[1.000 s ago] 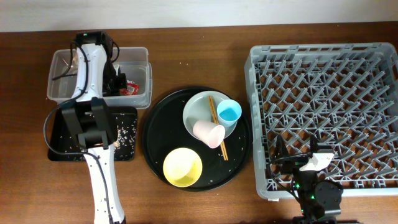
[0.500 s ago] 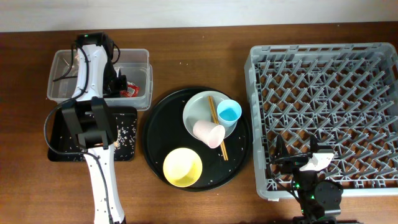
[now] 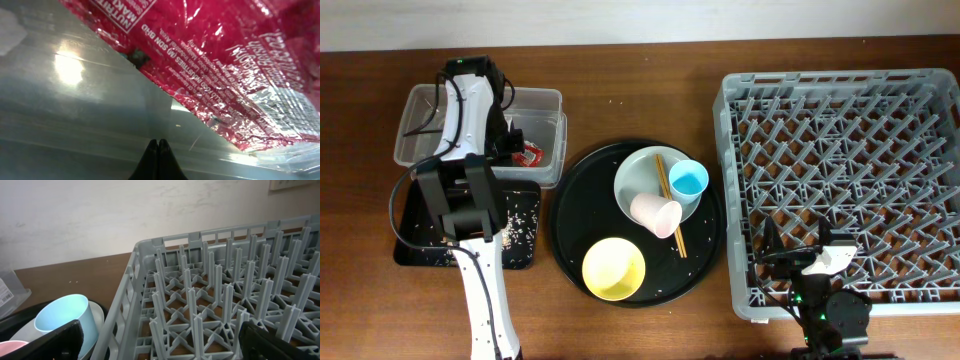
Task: Sort waste into correct bins and load items into the dishwasher rack
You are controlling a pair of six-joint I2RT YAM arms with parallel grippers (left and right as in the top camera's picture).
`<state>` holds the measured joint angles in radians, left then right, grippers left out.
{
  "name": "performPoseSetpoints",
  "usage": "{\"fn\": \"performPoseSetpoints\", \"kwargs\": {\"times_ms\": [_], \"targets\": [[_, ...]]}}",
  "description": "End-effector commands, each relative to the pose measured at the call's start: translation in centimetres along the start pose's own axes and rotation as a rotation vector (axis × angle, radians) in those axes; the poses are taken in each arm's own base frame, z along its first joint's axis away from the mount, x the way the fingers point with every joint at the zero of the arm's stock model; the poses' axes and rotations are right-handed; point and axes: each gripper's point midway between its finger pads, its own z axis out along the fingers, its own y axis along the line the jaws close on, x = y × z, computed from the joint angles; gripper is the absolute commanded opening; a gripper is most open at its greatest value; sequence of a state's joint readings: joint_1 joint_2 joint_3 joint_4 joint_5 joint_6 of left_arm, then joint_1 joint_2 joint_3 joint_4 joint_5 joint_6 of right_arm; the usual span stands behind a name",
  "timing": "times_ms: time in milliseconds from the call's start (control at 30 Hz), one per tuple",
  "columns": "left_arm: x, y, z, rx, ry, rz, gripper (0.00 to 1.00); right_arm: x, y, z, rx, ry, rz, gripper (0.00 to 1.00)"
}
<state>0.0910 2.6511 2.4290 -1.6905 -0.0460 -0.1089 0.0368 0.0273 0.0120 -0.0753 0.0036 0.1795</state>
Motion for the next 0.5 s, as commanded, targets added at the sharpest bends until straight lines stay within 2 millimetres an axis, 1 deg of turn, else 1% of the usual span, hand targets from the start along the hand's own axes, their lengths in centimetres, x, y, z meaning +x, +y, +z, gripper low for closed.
{"fn": "performPoseSetpoints", "kwargs": {"times_ms": [0,33,67,133,167,200,233,267,300,333,367,400,433,467], "targets": [[-0.2,1.2,-0.3,-0.027,-0.021,-0.032,0.01,0.2,-0.3,0.0,0.014,0.003,0.002,0.98],[-1.1,1.7,-1.0,-0.015,-0.072,-0.048,0.01,0.2,-0.3,0.0,0.014,0.003,0.002,0.98],[-2.3,2.0,-2.4,0.002,-0.147,-0.062,0.03,0.2,-0.3,0.0,0.014,0.003,0.002,0.98],[-3.6,2.0,-5.7,0.039,-0.267,-0.072,0.06,0.2,-0.3,0.0,0.014,0.003,0.002,0.98],[-4.0,1.4,-9.4,0.093,-0.371,-0.069,0.1,0.2,-0.3,0.0,0.014,0.003,0.002,0.98],[-3.9,1.0,-11.3,0.127,-0.418,-0.065,0.1,0.2,-0.3,0.0,0.014,0.003,0.002,0.98],[-3.5,0.9,-13.4,0.15,-0.465,-0.061,0.11,0.2,-0.3,0.0,0.014,0.003,0.002,0.98],[-2.5,1.0,-15.3,0.154,-0.497,-0.06,0.12,0.2,-0.3,0.0,0.014,0.003,0.002,0.98],[-1.8,0.7,-16.9,0.18,-0.53,-0.047,0.13,0.2,-0.3,0.0,0.014,0.003,0.002,0.98],[-0.7,-0.5,-19.0,0.257,-0.569,-0.02,0.13,0.2,-0.3,0.0,0.014,0.003,0.002,0.98],[0.4,-1.5,-20.7,0.306,-0.602,0.016,0.14,0.2,-0.3,0.0,0.014,0.003,0.002,0.98],[1.9,-2.4,-23.1,0.325,-0.656,0.056,0.17,0.2,-0.3,0.0,0.014,0.003,0.002,0.98],[4.4,-3.0,-26.2,0.297,-0.741,0.1,0.18,0.2,-0.3,0.0,0.014,0.003,0.002,0.98],[5.5,-2.3,-27.5,0.232,-0.789,0.087,0.18,0.2,-0.3,0.0,0.014,0.003,0.002,0.98]]}}
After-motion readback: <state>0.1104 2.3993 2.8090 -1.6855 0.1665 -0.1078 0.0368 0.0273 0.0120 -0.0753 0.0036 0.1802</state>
